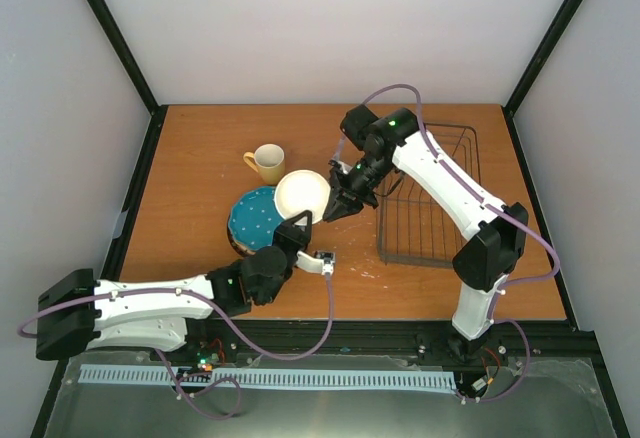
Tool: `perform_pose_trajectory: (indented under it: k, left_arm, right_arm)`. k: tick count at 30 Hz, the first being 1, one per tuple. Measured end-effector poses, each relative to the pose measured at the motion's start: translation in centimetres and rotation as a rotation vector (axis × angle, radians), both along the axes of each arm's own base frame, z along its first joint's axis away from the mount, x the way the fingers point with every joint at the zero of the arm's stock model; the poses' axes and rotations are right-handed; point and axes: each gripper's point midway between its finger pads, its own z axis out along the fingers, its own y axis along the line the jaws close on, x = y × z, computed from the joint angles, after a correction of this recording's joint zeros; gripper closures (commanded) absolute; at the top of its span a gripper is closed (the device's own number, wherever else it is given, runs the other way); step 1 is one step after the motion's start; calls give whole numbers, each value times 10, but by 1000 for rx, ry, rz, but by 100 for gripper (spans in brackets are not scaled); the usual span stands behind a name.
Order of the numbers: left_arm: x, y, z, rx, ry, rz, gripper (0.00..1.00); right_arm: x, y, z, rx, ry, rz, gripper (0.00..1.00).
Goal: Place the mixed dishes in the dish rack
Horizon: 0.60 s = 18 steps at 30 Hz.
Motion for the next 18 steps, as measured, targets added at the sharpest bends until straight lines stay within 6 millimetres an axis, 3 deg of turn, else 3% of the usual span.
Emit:
perform_pose_trajectory:
  k: [6,18]
  left_arm:
    - [5,1,-15,33,48,28,100]
    - [4,-6,-15,-25,105,27,99]
  right_arm:
    - [-17,9,14,68,63,30,97]
    - [-13,14,28,112,14,45,97]
